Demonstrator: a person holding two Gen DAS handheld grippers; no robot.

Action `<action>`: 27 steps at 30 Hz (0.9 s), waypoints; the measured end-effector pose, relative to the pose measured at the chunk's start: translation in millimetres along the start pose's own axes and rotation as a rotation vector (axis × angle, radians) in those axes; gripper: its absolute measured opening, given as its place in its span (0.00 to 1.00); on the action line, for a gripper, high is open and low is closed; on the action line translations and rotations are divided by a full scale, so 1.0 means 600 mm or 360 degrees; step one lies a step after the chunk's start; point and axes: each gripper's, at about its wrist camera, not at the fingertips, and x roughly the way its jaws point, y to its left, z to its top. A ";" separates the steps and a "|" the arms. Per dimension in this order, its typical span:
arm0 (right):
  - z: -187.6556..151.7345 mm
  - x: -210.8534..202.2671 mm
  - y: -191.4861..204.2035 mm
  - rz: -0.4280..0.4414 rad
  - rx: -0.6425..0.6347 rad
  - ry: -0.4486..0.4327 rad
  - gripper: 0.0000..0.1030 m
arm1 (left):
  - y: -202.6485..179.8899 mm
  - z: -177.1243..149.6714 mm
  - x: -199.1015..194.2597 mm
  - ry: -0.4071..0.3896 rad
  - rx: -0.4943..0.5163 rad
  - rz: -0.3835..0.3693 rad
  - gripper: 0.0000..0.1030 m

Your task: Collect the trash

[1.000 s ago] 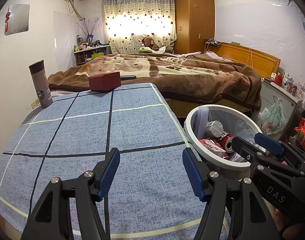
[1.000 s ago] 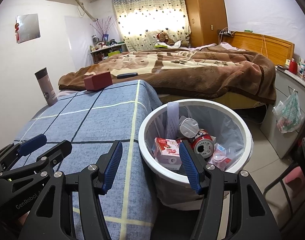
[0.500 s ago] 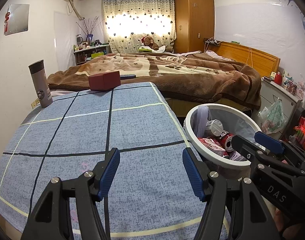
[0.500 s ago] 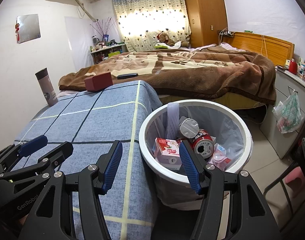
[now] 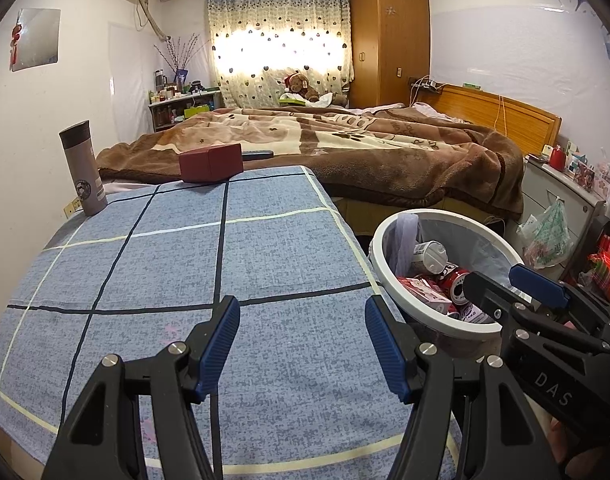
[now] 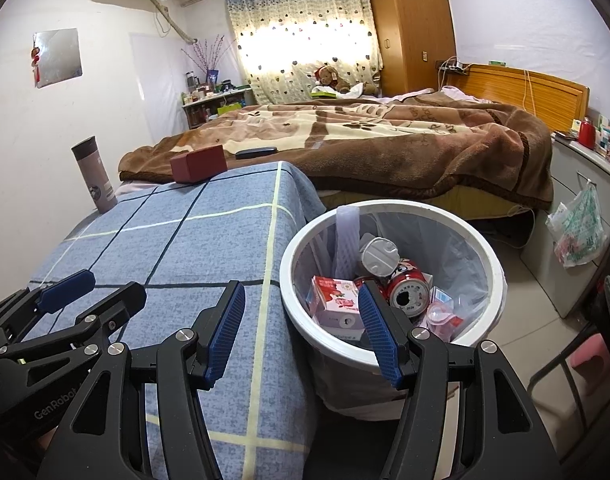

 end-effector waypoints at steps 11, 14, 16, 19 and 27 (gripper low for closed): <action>-0.001 -0.001 0.003 -0.0004 -0.0007 0.0001 0.59 | 0.005 0.001 -0.003 0.0001 -0.0006 0.0006 0.65; -0.002 -0.002 0.005 -0.0005 -0.0012 -0.0002 0.59 | 0.006 0.002 -0.002 -0.0004 -0.0004 0.0002 0.65; -0.001 0.000 0.004 -0.0004 -0.0015 -0.0001 0.59 | 0.006 0.002 -0.002 -0.0005 -0.0002 0.0001 0.65; -0.001 0.000 0.004 -0.0004 -0.0014 -0.0001 0.59 | 0.007 0.003 -0.003 -0.0008 -0.0002 0.0003 0.65; -0.001 -0.002 0.004 -0.0003 -0.0013 0.0000 0.59 | 0.005 0.004 -0.003 -0.0007 -0.0003 0.0005 0.65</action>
